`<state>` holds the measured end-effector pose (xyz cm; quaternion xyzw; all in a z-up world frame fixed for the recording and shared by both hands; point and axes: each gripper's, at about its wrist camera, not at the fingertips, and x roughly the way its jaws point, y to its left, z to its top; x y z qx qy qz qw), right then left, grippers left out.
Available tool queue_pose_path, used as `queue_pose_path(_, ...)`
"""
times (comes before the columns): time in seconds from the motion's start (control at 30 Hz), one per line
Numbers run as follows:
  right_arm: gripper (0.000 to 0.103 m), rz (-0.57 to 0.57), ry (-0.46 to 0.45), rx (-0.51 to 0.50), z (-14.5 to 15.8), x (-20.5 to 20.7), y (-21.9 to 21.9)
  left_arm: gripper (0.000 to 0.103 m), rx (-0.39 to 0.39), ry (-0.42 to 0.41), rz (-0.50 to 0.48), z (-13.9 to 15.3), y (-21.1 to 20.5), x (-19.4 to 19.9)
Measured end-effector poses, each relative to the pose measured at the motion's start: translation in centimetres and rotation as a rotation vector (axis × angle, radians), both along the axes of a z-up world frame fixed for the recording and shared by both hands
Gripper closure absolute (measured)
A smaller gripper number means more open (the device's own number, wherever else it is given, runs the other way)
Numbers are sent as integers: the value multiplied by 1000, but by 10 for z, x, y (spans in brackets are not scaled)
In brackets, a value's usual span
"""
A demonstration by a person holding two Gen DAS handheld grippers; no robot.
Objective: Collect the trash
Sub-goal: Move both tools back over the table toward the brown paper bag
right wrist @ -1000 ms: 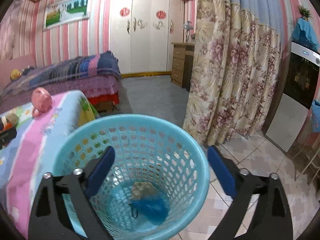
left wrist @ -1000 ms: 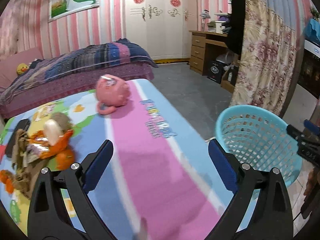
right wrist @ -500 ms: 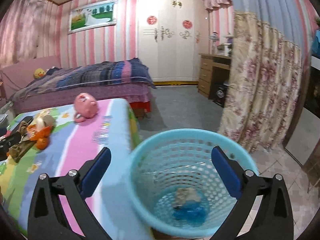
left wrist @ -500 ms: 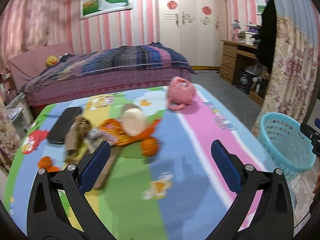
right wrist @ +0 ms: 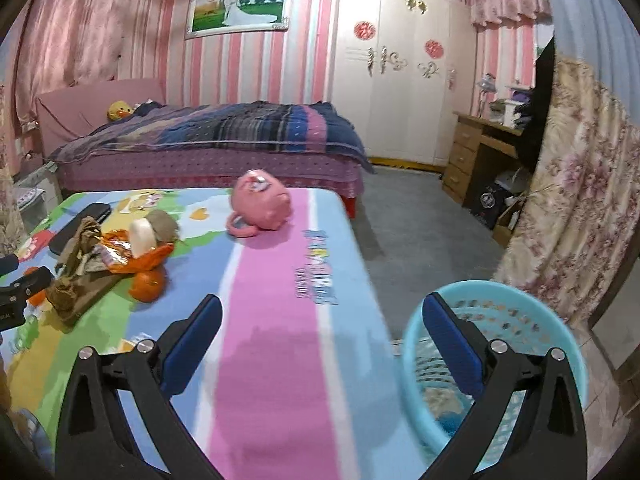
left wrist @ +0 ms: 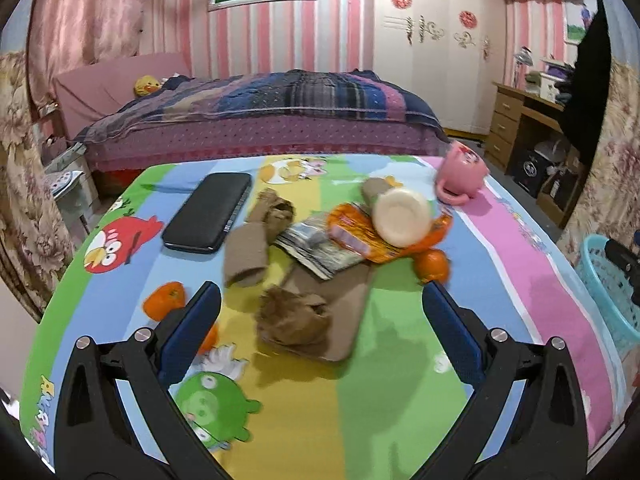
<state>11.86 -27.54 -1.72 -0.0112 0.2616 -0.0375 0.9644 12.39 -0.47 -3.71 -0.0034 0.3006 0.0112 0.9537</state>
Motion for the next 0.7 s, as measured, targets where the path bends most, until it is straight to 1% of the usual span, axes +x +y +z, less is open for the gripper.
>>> queue_pose_path(0.07,5,15,10,5,0,7,10,6,3,-1,17,-1,10,2)
queue_pose_path(0.17,5,31,23,-11,-2,20,26,6,-21,20,31,-5,20,8)
queue_pose_path(0.23,5,38,32,-10,-6,27,36,6,-52,37,38,-9,27,9)
queue_pose_path(0.33,5,39,50,18,-19,34,46,6,-54,54,48,-13,31,12)
queue_pose_path(0.43,5,45,64,55,-31,38,50,6,-49,73,51,-18,34,15)
queue_pose_path(0.57,5,39,72,39,-41,40,47,6,-56,104,47,-25,35,19)
queue_pose_path(0.7,5,26,64,11,-42,45,48,6,-99,145,41,-35,39,28)
